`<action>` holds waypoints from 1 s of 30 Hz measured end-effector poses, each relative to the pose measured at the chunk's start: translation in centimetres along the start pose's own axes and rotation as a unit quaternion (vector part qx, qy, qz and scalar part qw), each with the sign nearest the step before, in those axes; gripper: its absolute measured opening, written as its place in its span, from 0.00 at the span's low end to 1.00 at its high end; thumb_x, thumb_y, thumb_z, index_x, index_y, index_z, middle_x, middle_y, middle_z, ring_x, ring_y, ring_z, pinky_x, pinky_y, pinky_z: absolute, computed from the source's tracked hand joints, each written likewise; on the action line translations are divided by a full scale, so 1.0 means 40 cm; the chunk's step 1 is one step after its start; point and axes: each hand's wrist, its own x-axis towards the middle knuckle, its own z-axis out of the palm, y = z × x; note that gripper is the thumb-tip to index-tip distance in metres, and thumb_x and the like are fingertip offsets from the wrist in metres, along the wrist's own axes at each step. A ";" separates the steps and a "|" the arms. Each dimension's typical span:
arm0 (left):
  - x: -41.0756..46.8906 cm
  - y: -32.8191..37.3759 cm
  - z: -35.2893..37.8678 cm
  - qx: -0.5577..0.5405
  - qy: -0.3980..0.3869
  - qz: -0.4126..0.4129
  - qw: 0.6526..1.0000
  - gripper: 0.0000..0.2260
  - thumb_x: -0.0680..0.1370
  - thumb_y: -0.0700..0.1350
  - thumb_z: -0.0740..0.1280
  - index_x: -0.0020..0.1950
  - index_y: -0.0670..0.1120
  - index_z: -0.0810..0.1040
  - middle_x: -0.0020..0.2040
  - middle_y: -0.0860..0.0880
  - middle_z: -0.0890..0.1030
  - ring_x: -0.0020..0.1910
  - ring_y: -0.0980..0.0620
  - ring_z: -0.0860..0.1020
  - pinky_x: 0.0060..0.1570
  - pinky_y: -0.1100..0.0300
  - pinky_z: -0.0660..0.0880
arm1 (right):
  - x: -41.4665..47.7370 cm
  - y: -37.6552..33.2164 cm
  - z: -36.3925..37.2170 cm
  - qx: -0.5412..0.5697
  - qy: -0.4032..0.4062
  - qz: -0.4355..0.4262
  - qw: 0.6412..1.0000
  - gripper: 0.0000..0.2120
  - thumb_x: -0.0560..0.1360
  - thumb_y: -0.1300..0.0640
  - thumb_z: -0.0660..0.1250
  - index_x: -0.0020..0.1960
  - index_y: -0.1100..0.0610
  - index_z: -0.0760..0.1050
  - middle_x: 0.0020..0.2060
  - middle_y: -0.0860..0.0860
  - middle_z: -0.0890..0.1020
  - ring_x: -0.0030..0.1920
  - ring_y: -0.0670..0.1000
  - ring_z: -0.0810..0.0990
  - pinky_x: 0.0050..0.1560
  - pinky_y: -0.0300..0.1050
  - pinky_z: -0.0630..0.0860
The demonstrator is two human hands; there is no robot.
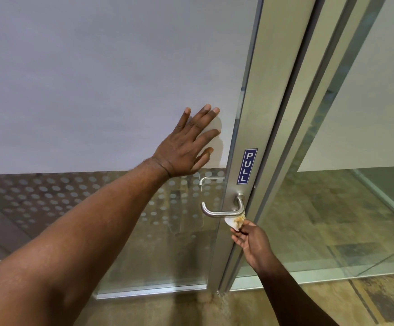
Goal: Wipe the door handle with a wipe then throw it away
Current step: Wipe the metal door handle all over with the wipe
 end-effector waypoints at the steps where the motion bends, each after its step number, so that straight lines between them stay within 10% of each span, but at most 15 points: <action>1: -0.013 0.020 0.003 -0.012 0.001 0.012 1.000 0.19 0.81 0.49 0.64 0.70 0.43 0.74 0.80 0.36 0.61 0.80 0.38 0.57 0.79 0.41 0.48 | -0.009 -0.003 -0.004 -0.007 -0.003 -0.009 1.000 0.14 0.78 0.69 0.57 0.52 0.58 0.78 0.45 0.55 0.85 0.44 0.53 0.82 0.49 0.48 0.77; 8: -0.135 0.247 0.074 -0.192 -0.073 0.022 0.978 0.17 0.80 0.48 0.66 0.67 0.42 0.76 0.66 0.39 0.78 0.58 0.43 0.79 0.54 0.49 0.79 | -0.061 -0.043 -0.004 -0.033 -0.036 -0.073 0.996 0.14 0.76 0.70 0.59 0.43 0.59 0.81 0.41 0.56 0.84 0.40 0.53 0.79 0.41 0.45 0.75; 18: -0.193 0.383 0.067 -0.321 -0.293 -0.139 0.890 0.26 0.81 0.56 0.66 0.77 0.50 0.67 0.72 0.48 0.75 0.69 0.48 0.73 0.67 0.54 0.71 | -0.148 -0.071 -0.009 0.086 -0.142 -0.020 0.986 0.19 0.68 0.69 0.57 0.55 0.65 0.78 0.41 0.60 0.83 0.38 0.54 0.80 0.36 0.46 0.72; 30: -0.164 0.420 0.071 -0.452 -0.242 -0.360 0.779 0.09 0.75 0.46 0.75 0.54 0.49 0.81 0.37 0.57 0.78 0.34 0.60 0.73 0.36 0.60 0.70 | -0.148 -0.068 -0.025 -0.044 0.012 -0.150 0.988 0.06 0.80 0.59 0.63 0.51 0.60 0.78 0.45 0.60 0.83 0.40 0.54 0.81 0.42 0.49 0.77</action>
